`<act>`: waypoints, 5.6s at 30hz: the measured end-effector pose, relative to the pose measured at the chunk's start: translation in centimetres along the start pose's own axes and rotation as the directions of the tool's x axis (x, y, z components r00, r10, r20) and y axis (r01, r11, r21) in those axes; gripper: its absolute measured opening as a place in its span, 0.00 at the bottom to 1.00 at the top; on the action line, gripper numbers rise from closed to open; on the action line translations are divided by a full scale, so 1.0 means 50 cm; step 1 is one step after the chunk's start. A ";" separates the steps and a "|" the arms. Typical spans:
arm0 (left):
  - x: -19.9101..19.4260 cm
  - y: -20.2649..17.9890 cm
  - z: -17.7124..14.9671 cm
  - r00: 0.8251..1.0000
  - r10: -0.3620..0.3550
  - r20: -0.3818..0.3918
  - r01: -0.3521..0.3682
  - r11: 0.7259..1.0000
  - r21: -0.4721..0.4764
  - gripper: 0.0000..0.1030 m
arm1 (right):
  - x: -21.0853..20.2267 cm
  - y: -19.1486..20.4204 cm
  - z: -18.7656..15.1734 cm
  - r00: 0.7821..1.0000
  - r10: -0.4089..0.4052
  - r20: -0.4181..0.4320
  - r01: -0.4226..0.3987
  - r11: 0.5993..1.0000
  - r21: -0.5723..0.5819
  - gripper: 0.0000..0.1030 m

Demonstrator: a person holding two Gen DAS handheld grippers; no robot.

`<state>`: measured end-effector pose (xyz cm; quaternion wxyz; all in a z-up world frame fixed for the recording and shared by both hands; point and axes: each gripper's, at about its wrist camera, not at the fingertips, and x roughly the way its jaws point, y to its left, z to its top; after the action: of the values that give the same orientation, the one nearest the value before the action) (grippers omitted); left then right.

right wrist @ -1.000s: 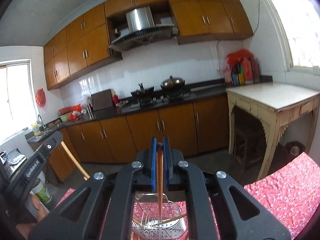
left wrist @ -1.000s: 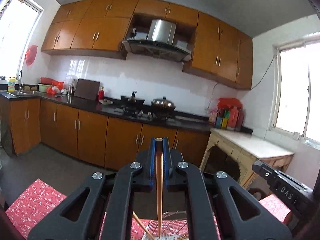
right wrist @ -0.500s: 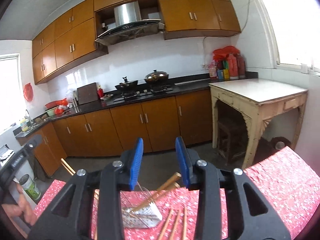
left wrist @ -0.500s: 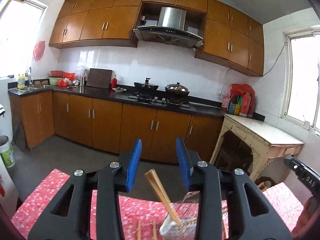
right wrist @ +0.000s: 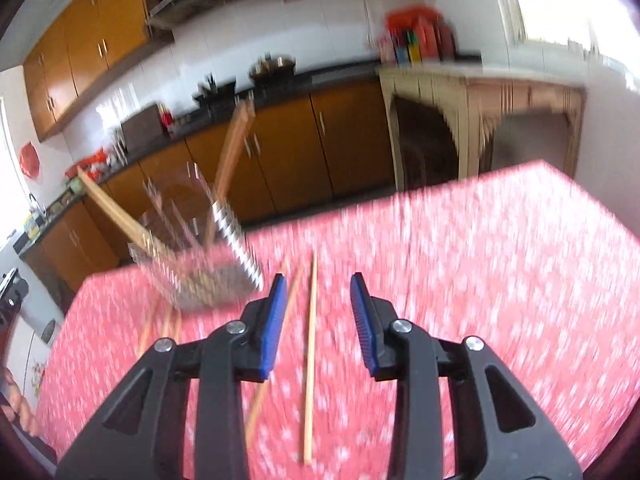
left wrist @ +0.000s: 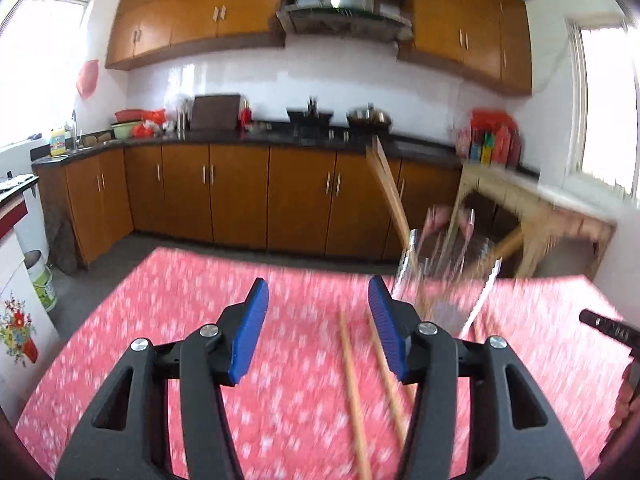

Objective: Organize utensils
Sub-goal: 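Lower the right tool onto a wooden chopstick while the left tool approaches another, then close the left tool on a chopstick while the right tool holds its own, then lift both chopsticks upright and carry them over the wire holder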

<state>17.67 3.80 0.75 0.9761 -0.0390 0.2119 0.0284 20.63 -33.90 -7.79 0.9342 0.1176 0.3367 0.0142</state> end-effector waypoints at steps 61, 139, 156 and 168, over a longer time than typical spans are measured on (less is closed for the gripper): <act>0.187 0.002 -0.175 0.895 -0.046 -0.444 0.084 0.994 0.066 0.11 | 0.167 -0.090 -0.058 0.957 -0.249 -0.150 0.255 0.967 0.020 0.08; -0.106 0.044 0.091 0.976 -0.124 0.177 0.131 0.991 -0.028 0.07 | -0.285 0.063 0.123 0.885 0.047 0.462 -0.001 0.995 -0.100 0.07; -0.128 0.012 0.177 0.955 -0.164 0.248 0.175 0.984 -0.024 0.07 | -0.348 0.094 0.188 0.845 0.157 0.511 -0.117 0.987 -0.110 0.07; -0.097 -0.095 0.314 0.894 -0.145 0.423 0.194 0.978 -0.076 0.07 | -0.268 0.203 0.330 0.830 0.224 0.511 -0.172 0.974 -0.147 0.07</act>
<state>20.06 0.26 17.30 0.9935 -0.1069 -0.0067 -0.0371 21.26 -28.93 15.21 0.9883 0.1071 0.0540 0.0942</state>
